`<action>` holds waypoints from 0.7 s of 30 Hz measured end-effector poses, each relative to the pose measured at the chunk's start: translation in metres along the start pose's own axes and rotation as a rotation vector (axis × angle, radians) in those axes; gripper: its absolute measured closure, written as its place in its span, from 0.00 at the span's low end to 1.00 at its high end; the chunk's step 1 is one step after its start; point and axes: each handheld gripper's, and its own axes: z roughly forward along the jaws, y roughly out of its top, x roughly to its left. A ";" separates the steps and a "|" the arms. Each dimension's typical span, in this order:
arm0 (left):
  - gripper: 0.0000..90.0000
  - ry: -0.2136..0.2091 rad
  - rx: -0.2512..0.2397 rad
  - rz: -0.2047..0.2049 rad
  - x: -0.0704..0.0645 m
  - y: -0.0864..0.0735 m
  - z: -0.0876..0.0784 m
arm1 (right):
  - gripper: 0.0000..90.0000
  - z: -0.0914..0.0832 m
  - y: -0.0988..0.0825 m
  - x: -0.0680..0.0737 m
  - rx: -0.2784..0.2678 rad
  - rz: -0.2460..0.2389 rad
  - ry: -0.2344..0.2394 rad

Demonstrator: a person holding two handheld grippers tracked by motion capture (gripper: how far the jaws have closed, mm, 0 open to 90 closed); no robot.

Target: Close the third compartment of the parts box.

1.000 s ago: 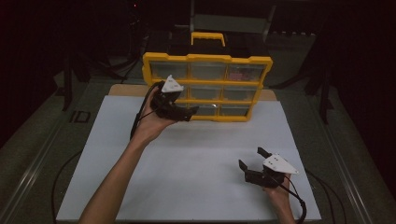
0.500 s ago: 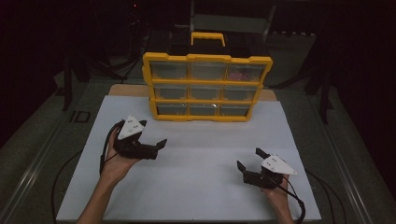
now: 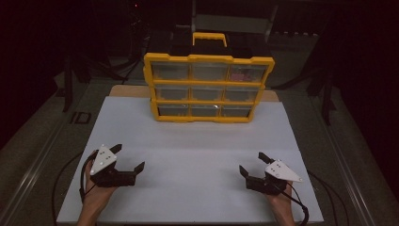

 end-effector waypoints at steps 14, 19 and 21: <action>0.00 0.018 -0.030 -0.053 0.005 -0.028 -0.010 | 0.13 -0.002 -0.003 0.005 -0.004 -0.023 0.003; 0.00 0.021 -0.028 -0.058 0.005 -0.029 -0.009 | 0.13 -0.004 -0.005 -0.002 -0.005 -0.005 -0.015; 0.00 0.023 -0.021 -0.057 0.006 -0.030 -0.008 | 0.13 -0.003 -0.005 -0.002 -0.001 -0.008 -0.014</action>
